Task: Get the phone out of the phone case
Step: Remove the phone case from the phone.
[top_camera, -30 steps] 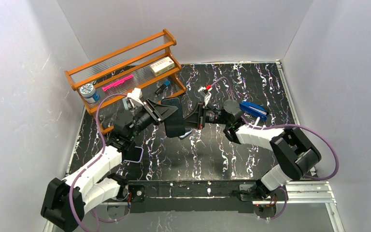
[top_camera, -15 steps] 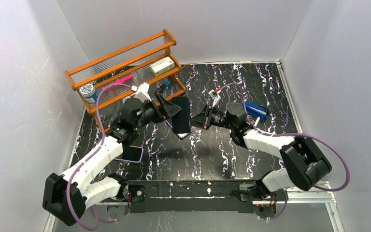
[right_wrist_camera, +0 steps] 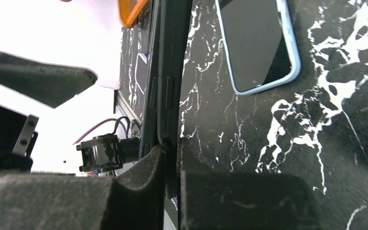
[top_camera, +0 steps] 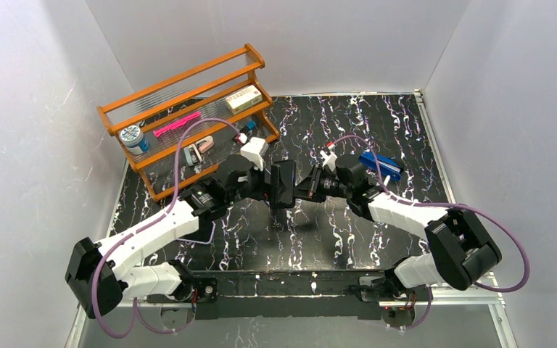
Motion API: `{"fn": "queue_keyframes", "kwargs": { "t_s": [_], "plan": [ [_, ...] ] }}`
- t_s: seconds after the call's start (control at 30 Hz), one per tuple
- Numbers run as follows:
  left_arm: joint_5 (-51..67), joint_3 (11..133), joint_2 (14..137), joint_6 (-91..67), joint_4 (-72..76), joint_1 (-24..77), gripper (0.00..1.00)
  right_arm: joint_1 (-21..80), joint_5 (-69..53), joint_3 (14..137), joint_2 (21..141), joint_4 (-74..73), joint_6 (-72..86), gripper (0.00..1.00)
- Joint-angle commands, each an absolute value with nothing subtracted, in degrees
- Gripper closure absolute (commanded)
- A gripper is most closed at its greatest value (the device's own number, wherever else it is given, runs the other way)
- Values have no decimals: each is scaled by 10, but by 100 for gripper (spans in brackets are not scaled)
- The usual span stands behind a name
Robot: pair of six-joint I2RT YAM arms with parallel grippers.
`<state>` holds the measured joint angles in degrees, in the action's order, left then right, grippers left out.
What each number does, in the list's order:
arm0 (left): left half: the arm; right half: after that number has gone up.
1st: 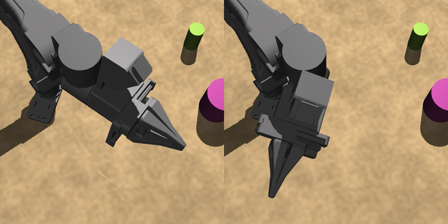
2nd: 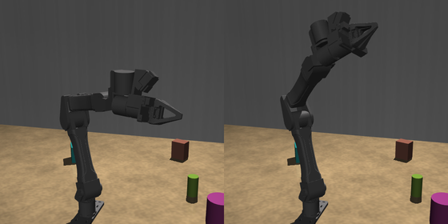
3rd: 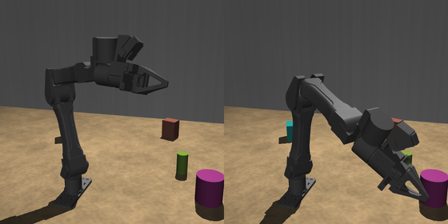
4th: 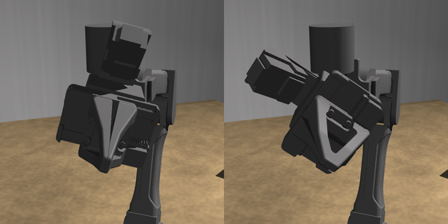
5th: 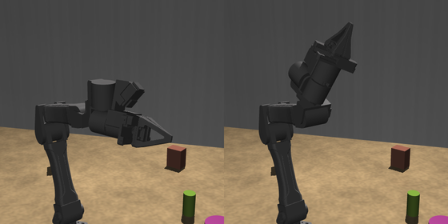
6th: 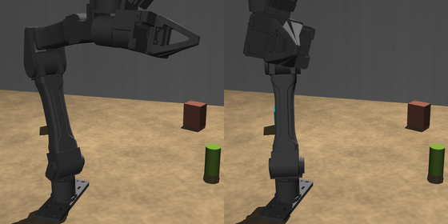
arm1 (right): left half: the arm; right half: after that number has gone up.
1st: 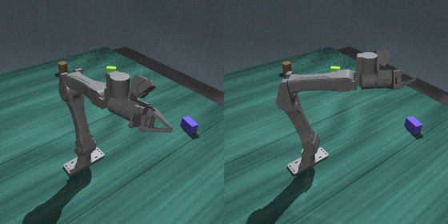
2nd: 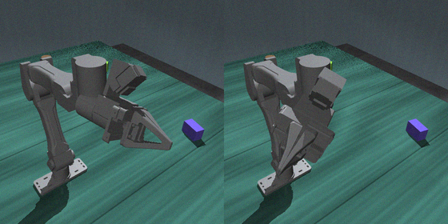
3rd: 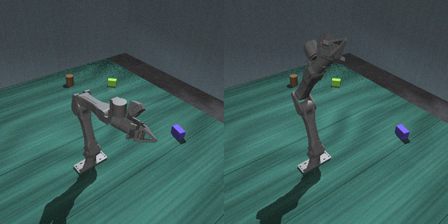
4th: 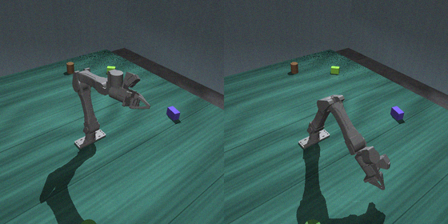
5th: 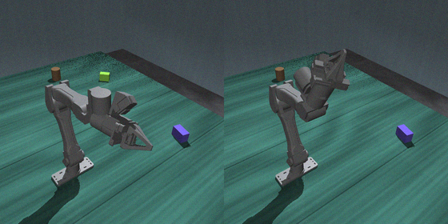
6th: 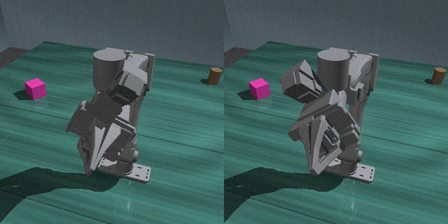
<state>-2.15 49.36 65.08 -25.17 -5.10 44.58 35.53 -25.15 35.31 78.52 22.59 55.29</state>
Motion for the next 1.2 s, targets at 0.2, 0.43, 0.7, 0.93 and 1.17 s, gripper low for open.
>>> {"fn": "queue_keyframes", "kwargs": {
  "t_s": [0.2,0.43,0.7,0.93,1.17],
  "plan": [
    [-211,551,726,-116,-62,567,17,340,-224,396,743,170,574,99],
    [-276,568,771,-73,-52,625,31,340,-231,392,754,166,590,99],
    [-288,582,785,-59,-48,648,35,340,-233,396,766,162,606,99],
    [-293,571,763,-75,-54,656,28,339,-227,391,768,161,610,99],
    [-323,570,788,-72,-75,658,38,340,-219,390,761,162,615,99]
  ]
}}
